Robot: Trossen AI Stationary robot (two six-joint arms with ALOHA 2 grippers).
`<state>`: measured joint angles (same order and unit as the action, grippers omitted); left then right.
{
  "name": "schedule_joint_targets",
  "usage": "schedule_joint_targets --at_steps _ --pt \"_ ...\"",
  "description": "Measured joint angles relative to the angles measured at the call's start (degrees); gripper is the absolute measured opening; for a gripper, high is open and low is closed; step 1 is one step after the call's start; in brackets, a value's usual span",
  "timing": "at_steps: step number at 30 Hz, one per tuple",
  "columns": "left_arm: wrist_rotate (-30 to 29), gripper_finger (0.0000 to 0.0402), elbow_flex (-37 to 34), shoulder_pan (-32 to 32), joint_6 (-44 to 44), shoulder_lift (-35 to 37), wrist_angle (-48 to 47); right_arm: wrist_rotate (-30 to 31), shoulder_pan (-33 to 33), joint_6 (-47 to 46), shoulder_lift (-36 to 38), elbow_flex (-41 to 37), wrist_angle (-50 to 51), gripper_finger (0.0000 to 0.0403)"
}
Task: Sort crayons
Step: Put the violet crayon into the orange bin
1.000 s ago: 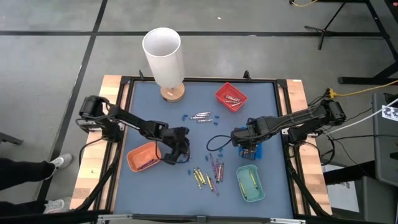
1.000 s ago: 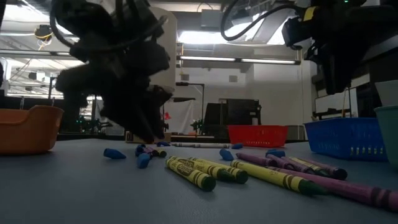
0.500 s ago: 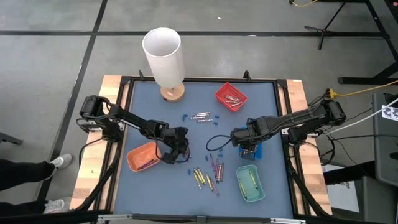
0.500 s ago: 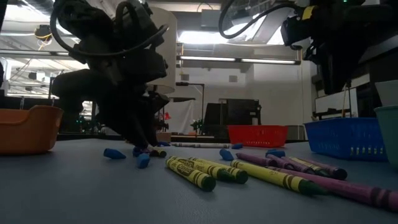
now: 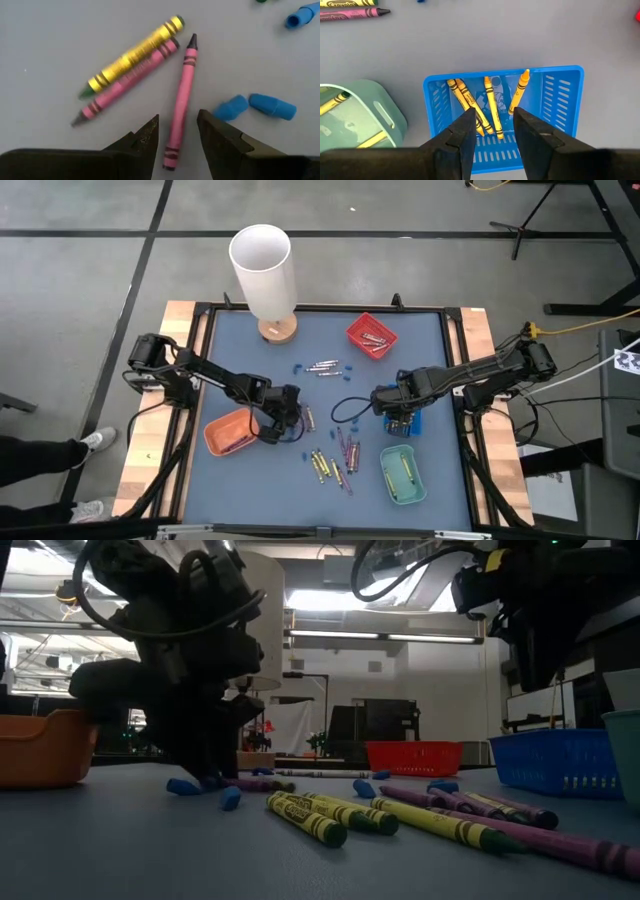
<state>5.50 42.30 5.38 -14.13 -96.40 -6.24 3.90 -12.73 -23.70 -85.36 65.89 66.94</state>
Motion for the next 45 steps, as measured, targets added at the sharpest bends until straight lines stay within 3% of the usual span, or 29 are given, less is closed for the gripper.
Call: schedule_joint_targets --at_steps 8,20,31,37,45 --pt "0.07 0.0118 -0.02 0.03 0.00 0.02 -0.31 0.00 0.00 0.00 0.00 0.00 0.00 0.0129" --pt "0.42 0.0010 -0.15 0.03 0.06 0.02 1.38 0.04 0.00 0.00 0.00 0.00 -1.27 0.0129" --pt "-0.48 0.0006 4.69 0.03 5.91 1.90 -0.70 0.14 0.00 0.00 0.00 0.00 -15.51 0.0129" --pt "-0.07 0.0006 11.97 0.31 12.52 5.18 -12.18 0.17 0.00 0.02 0.00 0.00 -22.54 0.0129" --pt "-0.02 0.0006 23.14 4.98 23.18 9.48 -41.86 0.44 0.00 0.03 -0.01 0.07 -23.91 0.0129"
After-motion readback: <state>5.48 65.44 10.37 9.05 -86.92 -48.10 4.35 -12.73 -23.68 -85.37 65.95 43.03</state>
